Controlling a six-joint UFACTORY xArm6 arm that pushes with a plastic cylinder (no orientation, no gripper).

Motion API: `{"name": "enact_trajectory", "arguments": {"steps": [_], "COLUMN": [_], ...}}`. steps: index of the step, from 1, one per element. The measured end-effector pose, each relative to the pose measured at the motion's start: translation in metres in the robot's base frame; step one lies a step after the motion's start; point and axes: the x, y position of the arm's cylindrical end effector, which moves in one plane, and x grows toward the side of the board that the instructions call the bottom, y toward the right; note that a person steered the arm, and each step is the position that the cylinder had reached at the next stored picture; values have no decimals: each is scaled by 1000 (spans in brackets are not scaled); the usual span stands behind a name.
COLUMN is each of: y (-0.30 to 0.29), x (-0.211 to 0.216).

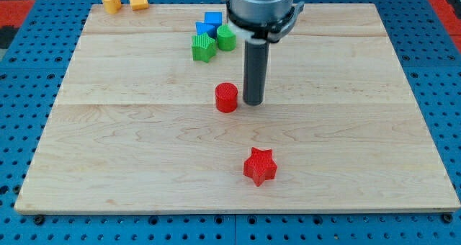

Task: Move red circle towards the down side of the board

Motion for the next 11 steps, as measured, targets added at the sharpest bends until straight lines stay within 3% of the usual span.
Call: {"name": "enact_trajectory", "arguments": {"steps": [1,2,3,4,5,6,7,9,11], "y": [9,-25,-32,-32,-56,-99,-84,-71,-60], "x": [-61,-63,12,46,-8,0,60,20,54]}}
